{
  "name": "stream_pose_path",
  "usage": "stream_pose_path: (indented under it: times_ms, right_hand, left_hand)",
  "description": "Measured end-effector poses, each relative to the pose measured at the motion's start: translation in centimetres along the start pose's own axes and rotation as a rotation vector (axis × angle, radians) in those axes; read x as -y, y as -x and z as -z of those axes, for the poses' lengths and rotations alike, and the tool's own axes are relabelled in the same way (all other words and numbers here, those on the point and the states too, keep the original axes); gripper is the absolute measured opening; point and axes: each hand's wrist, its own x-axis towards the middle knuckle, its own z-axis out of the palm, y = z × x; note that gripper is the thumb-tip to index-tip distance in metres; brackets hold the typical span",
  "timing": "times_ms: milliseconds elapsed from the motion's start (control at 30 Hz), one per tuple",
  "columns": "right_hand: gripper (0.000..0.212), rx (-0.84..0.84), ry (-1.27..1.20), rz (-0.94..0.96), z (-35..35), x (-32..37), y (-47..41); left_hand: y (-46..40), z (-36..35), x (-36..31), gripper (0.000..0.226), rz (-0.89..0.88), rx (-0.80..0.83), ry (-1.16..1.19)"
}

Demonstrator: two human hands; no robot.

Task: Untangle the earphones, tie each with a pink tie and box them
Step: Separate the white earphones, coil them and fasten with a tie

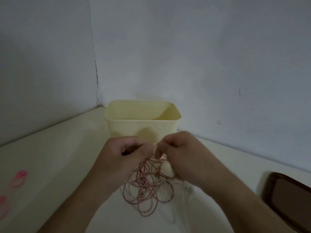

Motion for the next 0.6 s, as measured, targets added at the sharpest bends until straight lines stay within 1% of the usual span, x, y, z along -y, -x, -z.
stream_pose_path:
  times_ms: [33,100,167,200,267,333,367,433,467,500,533,567,600]
  right_hand:
    - [0.033,-0.071,-0.071,-0.015,0.5,-0.3,-0.2]
    - [0.039,-0.254,-0.342,-0.019,1.5,-0.7,-0.5]
    - [0.040,-0.453,-0.605,0.027,2.4,-1.1,-0.7]
    - [0.039,-0.525,-0.680,0.043,2.8,-1.3,-0.8]
    - [0.035,-0.581,-0.745,0.013,3.2,-1.7,-1.0]
    - [0.033,-0.540,-0.649,-0.092,3.3,-2.3,-1.4]
    - [0.031,-0.449,-0.530,-0.146,3.2,-2.6,-1.5]
    - [0.021,-0.215,-0.153,-0.184,2.8,-2.7,-1.2]
    - [0.015,-0.124,0.019,-0.166,2.5,-2.5,-1.0]
    - [0.022,-0.052,0.138,-0.110,2.2,-1.9,-0.5]
    - [0.036,-0.022,0.212,-0.034,1.8,-1.6,-0.3]
    - [0.053,-0.015,0.220,0.046,1.4,-1.2,-0.1]
    - [0.063,0.019,0.150,0.098,0.9,-0.9,-0.1]
  left_hand:
    - [-0.1,0.3,0.1,0.027,0.036,0.018,0.026]
    - [-0.3,0.8,0.2,0.041,0.087,0.085,0.170]
    - [-0.5,1.4,0.3,0.043,0.093,0.117,0.371]
    - [-0.6,1.7,0.4,0.042,0.094,0.139,0.464]
    - [-0.9,2.3,0.4,0.042,0.090,0.181,0.623]
    - [-1.0,2.7,0.4,0.038,0.100,0.215,0.728]
    - [-1.0,2.7,0.3,0.034,0.111,0.227,0.757]
    - [-0.8,2.5,0.1,0.026,0.130,0.220,0.745]
    - [-0.7,2.2,0.0,0.025,0.145,0.200,0.705]
    - [-0.6,1.8,-0.2,0.026,0.165,0.177,0.650]
    - [-0.4,1.5,-0.2,0.026,0.184,0.160,0.590]
    - [-0.3,1.1,-0.3,0.026,0.196,0.151,0.530]
    - [-0.2,0.8,-0.3,0.025,0.201,0.148,0.470]
